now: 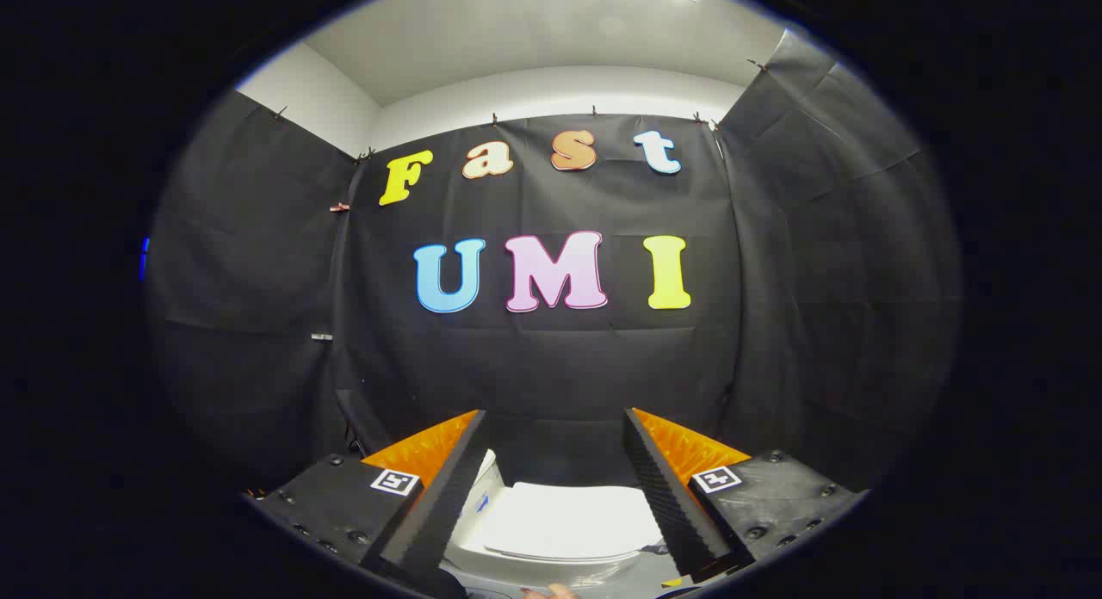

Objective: Open the toilet lid.

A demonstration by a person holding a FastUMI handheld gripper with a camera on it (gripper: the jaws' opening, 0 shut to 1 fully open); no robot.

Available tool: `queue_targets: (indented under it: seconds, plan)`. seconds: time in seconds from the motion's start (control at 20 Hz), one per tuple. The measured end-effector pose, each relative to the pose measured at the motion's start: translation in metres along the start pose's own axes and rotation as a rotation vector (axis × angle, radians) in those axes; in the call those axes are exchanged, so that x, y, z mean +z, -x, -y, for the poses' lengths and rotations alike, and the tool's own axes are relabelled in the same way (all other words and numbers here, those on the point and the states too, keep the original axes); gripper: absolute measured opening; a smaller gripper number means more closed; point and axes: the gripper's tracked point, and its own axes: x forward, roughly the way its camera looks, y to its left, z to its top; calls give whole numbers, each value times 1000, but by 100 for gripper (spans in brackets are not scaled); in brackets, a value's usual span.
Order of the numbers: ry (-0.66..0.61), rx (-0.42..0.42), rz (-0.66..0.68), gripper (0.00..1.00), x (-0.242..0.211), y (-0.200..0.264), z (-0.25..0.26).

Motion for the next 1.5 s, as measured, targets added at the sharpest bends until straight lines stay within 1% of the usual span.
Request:
queue_targets:
  seconds: [0.5,1.0,1.25,1.5]
  plan:
    - [14,-5,10,99,7,7,-2]
    - [4,-17,22,99,14,17,9]
    - [1,-41,26,99,17,20,21]
    - [-29,-91,24,99,15,21,47]
